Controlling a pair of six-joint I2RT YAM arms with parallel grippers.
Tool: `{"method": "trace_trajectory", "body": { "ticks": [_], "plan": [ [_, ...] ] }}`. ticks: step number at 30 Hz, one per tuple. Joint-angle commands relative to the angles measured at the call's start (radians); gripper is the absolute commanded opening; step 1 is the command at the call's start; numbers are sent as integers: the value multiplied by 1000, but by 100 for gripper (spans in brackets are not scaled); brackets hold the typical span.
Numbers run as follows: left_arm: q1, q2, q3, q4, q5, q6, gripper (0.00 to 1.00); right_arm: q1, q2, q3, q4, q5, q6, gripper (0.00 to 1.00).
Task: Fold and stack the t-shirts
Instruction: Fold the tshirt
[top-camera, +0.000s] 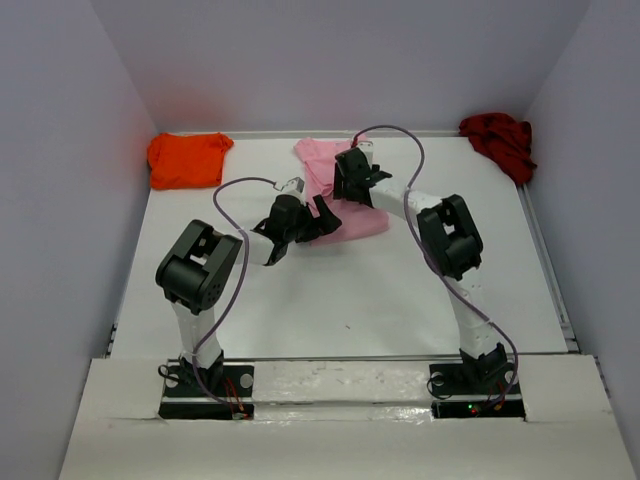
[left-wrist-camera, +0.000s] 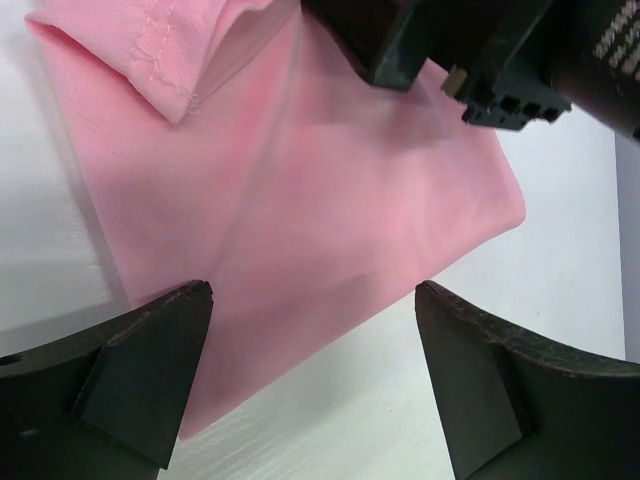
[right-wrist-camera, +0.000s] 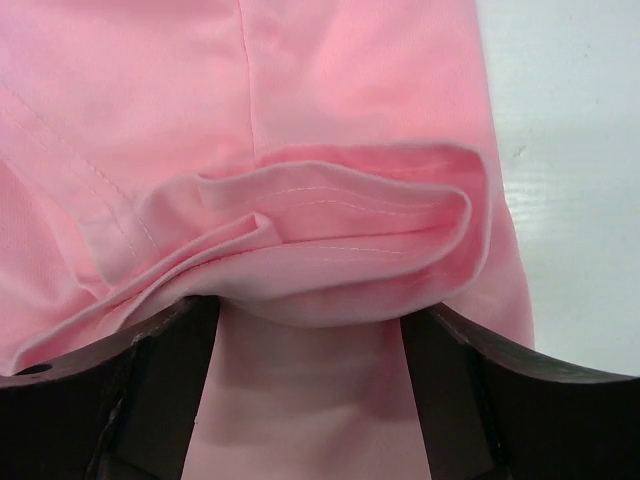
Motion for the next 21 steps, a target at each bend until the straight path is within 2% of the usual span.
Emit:
{"method": "trace_trajectory", "body": {
  "ticks": [1,14,21],
  "plan": [
    [-4,47,-24,-109,13,37,99,-11,35,111,-17,8,-34,78],
    [-6,69,-12,-106,34,45,99,-11,179,415,-93,-27,-96,79],
    [-6,70,-15,-106,31,53,99,-20,230,495,-102,-33,-120,79]
  ]
}}
